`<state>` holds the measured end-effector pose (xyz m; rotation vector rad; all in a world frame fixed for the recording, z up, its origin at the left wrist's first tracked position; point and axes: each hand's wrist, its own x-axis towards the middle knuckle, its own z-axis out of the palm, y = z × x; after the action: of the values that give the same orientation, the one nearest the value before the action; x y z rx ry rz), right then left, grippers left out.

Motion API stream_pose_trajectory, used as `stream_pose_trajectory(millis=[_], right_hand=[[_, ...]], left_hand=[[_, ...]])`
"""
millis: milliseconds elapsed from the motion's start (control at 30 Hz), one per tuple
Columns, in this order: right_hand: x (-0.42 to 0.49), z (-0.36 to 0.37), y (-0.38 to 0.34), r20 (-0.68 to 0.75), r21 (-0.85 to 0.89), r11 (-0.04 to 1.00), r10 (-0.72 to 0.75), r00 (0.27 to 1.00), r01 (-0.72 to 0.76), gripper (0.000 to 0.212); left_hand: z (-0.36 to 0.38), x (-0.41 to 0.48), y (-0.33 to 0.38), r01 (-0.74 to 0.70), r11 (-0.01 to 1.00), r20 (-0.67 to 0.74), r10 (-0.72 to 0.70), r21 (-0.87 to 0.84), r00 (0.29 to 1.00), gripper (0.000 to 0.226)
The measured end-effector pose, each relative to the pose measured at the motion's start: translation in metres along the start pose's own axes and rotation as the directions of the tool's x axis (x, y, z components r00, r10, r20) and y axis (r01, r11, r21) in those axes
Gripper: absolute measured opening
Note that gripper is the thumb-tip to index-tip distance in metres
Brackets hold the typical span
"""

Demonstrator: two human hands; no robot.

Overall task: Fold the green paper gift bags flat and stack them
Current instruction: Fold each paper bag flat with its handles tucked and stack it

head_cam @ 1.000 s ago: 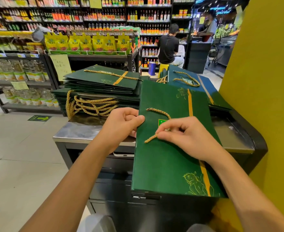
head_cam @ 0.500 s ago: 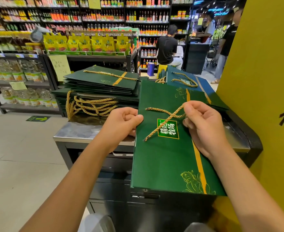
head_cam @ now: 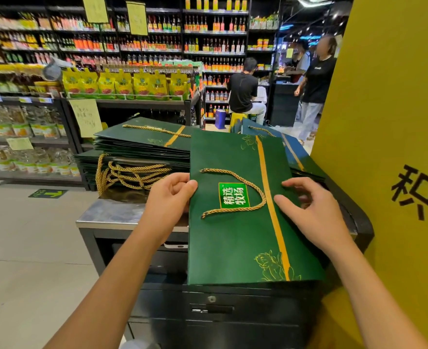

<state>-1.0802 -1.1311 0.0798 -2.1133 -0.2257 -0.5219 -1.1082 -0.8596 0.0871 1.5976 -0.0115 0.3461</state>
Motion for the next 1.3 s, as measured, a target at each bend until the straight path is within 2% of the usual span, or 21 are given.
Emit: stream_pose_trajectory(millis=[100, 167, 233, 333, 400, 500, 600, 767, 900, 1067, 1300], right_hand=[[-0.001, -0.002, -0.001, 0.030, 0.061, 0.998, 0.023, 0.999, -0.025, 0.029], [0.000, -0.004, -0.001, 0.011, 0.097, 0.994, 0.046, 0.999, -0.047, 0.030], [0.000, -0.005, 0.000, -0.023, 0.124, 0.991, 0.058, 0.998, -0.054, 0.029], [0.000, -0.005, 0.005, -0.069, 0.186, 0.980, 0.079, 0.994, -0.065, 0.025], [-0.001, -0.004, 0.007, -0.076, 0.201, 0.977, 0.083, 0.994, -0.067, 0.024], [-0.002, -0.003, 0.006, -0.091, 0.218, 0.974, 0.090, 0.992, -0.068, 0.023], [-0.007, -0.004, 0.005, -0.078, 0.207, 0.978, 0.052, 0.996, -0.035, 0.025], [-0.011, -0.008, 0.006, 0.011, 0.202, 0.977, -0.076, 0.997, 0.072, 0.039], [-0.009, -0.010, 0.005, -0.006, 0.336, 0.942, -0.014, 1.000, 0.015, 0.042], [-0.008, -0.011, -0.001, -0.055, 0.421, 0.907, 0.019, 0.998, 0.006, 0.041], [0.024, -0.029, -0.023, -0.114, 0.394, 0.919, 0.025, 0.993, 0.022, 0.037]], left_hand=[[0.003, -0.002, 0.000, -0.047, 0.998, -0.070, 0.050, 0.043, 0.996, 0.016], [0.008, -0.006, 0.002, -0.098, 0.993, -0.133, 0.105, 0.061, 0.985, 0.020], [0.011, -0.013, 0.003, -0.122, 0.992, -0.138, 0.124, 0.028, 0.983, 0.027], [0.007, -0.021, 0.000, -0.123, 0.992, 0.003, 0.123, 0.025, 0.992, 0.037], [0.000, -0.024, -0.003, -0.147, 0.982, 0.111, 0.134, 0.120, 0.985, 0.039], [-0.004, -0.028, -0.002, -0.186, 0.959, 0.150, 0.156, 0.213, 0.976, 0.038], [-0.004, -0.029, 0.003, -0.155, 0.975, 0.100, 0.140, 0.159, 0.985, 0.041], [-0.004, -0.029, 0.010, -0.074, 0.996, 0.042, 0.072, 0.058, 0.997, 0.044], [0.000, -0.028, 0.013, -0.060, 0.997, 0.060, 0.058, 0.047, 0.997, 0.053], [0.008, -0.018, 0.023, 0.018, 0.984, 0.115, 0.003, -0.180, 0.993, 0.056], [0.025, 0.018, 0.060, 0.056, 0.977, 0.133, -0.029, -0.204, 0.991, 0.054]])
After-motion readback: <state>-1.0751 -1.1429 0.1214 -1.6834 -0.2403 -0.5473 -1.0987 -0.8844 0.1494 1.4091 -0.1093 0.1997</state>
